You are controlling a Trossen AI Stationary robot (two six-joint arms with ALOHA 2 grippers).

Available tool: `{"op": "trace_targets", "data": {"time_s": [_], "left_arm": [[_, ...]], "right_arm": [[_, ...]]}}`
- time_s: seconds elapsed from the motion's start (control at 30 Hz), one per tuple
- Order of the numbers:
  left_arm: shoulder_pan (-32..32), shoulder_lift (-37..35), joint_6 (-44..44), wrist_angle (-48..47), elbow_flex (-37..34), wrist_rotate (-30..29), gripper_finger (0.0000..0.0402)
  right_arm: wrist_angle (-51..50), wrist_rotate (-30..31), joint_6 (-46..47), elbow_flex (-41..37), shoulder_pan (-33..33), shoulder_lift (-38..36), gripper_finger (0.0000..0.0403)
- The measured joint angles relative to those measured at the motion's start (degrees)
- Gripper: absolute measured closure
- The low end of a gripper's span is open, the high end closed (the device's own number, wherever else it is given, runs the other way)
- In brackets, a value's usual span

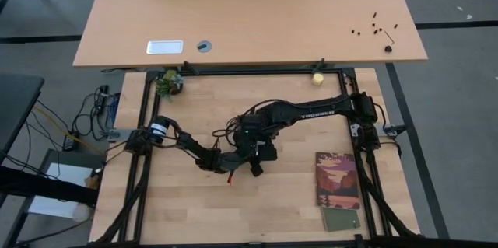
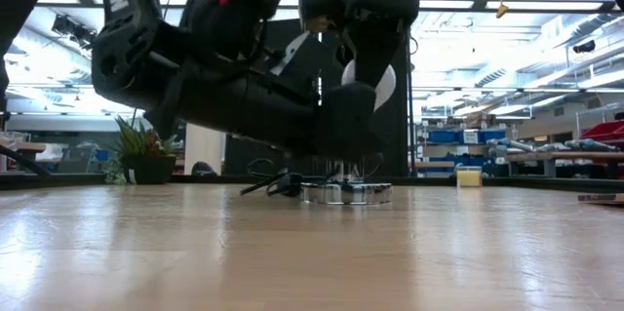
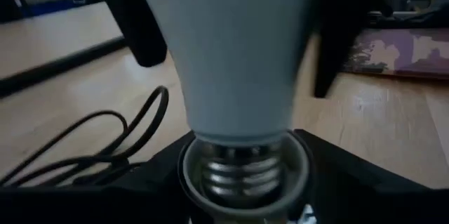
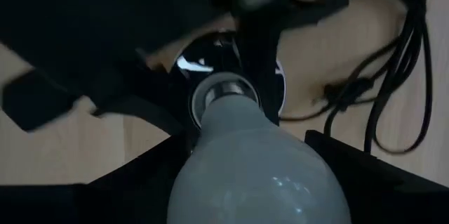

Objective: Screw lightbulb
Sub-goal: Insert the white lightbulb into the silver lamp

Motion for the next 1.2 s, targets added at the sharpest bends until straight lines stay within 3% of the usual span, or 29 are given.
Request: {"op": "trace_targets", "data": {"time_s": [0.27,0.43,0.53,0.83,1.2], "left_arm": [[-2.38,-1.79,1.52,-0.17,-0.03,-5.28,0.0092],[-3.99,-1.92,-0.68,-2.75,-0.03,-7.99,0.0074],[-4.83,-1.94,-2.99,-7.32,-0.03,-12.14,0.0075],[-4.68,-1.94,-7.67,-10.30,-0.06,-13.72,0.0096],[-2.36,-1.82,-7.84,-12.21,-0.06,-10.57,0.0154]], "right_arm": [[-2.80,2.52,0.44,0.00,-0.28,0.02,0.0124],[-2.72,2.59,0.46,0.00,-0.30,0.02,0.0124],[-2.58,3.54,0.51,0.00,-0.45,0.02,0.0124],[-2.54,3.56,0.61,0.00,-0.52,0.02,0.0124],[-2.64,3.07,0.96,0.00,-0.49,0.02,0.0124]]}}
